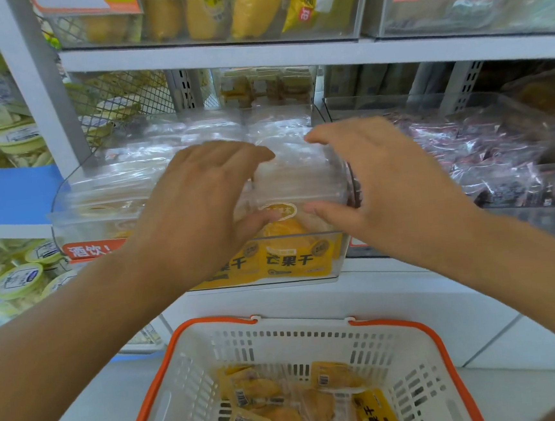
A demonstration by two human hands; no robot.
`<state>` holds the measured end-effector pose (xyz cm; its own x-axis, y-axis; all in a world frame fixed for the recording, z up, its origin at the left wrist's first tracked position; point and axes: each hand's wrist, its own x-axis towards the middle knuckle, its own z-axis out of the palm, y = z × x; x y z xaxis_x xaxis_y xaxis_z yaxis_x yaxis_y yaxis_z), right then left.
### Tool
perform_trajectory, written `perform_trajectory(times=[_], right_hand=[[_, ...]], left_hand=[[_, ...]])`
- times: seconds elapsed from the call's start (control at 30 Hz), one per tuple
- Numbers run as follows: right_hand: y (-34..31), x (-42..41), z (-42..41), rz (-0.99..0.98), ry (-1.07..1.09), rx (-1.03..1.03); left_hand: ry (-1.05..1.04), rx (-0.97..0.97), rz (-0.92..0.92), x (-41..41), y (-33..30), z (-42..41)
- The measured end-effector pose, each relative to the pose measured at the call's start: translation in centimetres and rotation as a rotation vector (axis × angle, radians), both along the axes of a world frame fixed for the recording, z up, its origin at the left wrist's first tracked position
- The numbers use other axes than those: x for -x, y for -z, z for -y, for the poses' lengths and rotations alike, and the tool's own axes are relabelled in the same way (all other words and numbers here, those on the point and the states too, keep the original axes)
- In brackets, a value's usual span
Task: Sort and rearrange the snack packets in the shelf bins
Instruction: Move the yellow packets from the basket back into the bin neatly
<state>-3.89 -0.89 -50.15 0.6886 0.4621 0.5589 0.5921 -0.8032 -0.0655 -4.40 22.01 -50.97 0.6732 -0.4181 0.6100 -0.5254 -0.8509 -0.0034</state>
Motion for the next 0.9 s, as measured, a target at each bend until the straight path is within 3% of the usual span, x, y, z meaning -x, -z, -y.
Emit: perform_trajectory(times=[0.07,0.17,0.3,0.5,0.63,0.9], right_hand=[[0.1,1.3,-0.7,0.134,-0.087,-0.060],[1.6,2.8,-2.5,0.119,-0.152,0.105],[2.3,3.1,-4.9,-0.065,0.079,0.451],[2.1,3.1,-6.4,-0.124,0.262,0.591],[1.5,3.3,-6.5,-0.097,0.220,0.546],[1.5,1.8,-6.0,-0.213,0.252,0.482]], left_hand=[[0.017,0.038,0.020,0.9,-0.5,-1.5],[0.016,0.023,0.006,2.1,-0.9,-4.0],[-0.121,-0.113,-0.064,3.2,0.3,-5.4],[-0.336,-0.420,-0.118,4.1,1.9,-4.5],[-0.421,-0.484,-0.209,4.0,2.3,-3.3],[-0.442,-0.335,-0.169,3.0,1.7,-4.3]])
